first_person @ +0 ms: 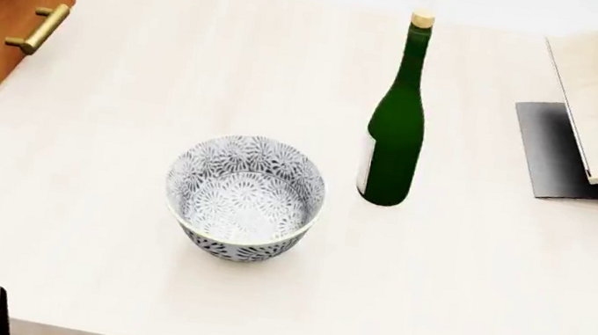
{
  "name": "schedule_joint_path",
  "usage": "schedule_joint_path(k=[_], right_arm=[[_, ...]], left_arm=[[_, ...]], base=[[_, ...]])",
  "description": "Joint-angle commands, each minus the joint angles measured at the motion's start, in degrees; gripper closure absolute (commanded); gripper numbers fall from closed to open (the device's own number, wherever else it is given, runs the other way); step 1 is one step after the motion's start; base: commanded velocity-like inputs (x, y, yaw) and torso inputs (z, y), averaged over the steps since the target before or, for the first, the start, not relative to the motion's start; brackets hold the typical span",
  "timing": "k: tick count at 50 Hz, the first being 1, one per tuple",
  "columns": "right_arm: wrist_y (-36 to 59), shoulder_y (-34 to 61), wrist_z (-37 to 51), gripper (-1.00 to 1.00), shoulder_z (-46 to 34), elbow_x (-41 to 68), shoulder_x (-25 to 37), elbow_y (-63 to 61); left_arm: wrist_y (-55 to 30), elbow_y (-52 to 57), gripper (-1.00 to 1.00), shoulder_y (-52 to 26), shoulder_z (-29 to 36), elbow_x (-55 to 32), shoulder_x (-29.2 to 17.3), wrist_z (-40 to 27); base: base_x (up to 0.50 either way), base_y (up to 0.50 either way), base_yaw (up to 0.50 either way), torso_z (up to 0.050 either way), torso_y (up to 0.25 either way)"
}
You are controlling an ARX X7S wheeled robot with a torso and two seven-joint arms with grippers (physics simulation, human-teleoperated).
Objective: Put the wine bottle on the wine rack.
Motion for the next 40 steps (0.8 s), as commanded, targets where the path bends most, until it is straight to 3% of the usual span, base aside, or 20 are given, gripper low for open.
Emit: schedule_joint_path(k=[1, 10, 40], right_arm=[[-13.34, -4.20, 1.26, -1.00, 0.34, -0.16, 0.15, -2.85], [-22.28, -5.53, 1.50, -1.00, -0.06, -0.34, 0.48, -1.18], [-19.37, -4.57, 3.32, -1.00, -1.55, -2.41, 1.69, -0.30]], left_arm=[[12.70, 5.20, -1.00, 5.33, -0.13, 2.01, -1.17, -2.16], [19.67, 4.62, -1.00, 6.92, -0.13, 3.16, -1.63, -3.56], [19.49, 4.57, -1.00, 6.67, 0.98, 3.23, -3.09, -5.27]], base=[[0.00, 0.00, 0.00, 0.000, 0.000], [0.00, 0.00, 0.00, 0.000, 0.000], [0.03, 0.00, 0.00, 0.000, 0.000]])
